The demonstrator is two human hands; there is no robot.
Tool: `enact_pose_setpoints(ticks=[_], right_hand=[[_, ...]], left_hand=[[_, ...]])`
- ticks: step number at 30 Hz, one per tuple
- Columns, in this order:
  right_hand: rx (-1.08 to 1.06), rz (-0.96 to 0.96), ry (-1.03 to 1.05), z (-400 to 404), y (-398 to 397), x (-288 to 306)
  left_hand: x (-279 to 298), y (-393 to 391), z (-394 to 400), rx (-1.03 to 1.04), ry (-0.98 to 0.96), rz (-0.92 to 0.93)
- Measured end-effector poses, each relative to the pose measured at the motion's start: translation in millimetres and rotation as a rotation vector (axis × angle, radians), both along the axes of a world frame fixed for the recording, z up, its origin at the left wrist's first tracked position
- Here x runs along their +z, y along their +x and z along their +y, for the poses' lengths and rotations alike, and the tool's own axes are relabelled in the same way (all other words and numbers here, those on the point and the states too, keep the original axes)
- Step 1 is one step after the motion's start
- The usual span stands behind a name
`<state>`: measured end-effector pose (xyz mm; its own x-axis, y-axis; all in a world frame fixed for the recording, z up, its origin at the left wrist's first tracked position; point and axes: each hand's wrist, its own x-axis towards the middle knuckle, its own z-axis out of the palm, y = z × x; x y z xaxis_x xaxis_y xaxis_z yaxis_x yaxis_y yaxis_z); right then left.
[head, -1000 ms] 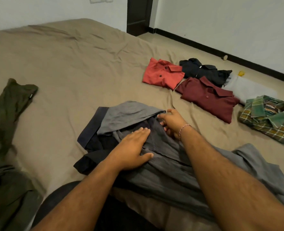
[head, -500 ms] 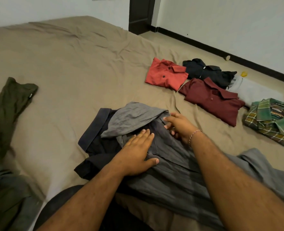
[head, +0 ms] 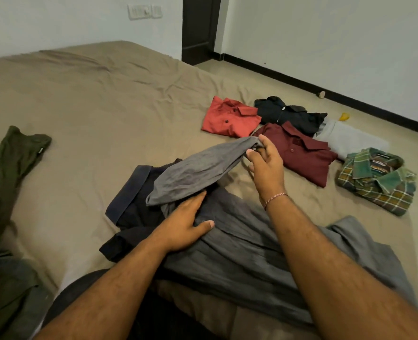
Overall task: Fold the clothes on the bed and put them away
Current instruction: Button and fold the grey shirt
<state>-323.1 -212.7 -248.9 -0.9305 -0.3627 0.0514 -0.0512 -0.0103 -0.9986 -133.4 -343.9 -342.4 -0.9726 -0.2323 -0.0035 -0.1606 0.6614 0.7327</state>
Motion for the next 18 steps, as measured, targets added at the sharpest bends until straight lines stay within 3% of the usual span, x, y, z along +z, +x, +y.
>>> enact_pose_setpoints(ticks=[7,15,18], right_hand=[[-0.314,-0.238,-0.640,71,20,38],[-0.446,-0.149,-0.749,197,23,13],[-0.393,-0.313,-0.802,259,23,-8]], left_hand=[[20,5,9,0.137,0.030,0.165],[38,23,39,-0.059,-0.092,0.290],[39,30,41,-0.021,-0.177,0.333]])
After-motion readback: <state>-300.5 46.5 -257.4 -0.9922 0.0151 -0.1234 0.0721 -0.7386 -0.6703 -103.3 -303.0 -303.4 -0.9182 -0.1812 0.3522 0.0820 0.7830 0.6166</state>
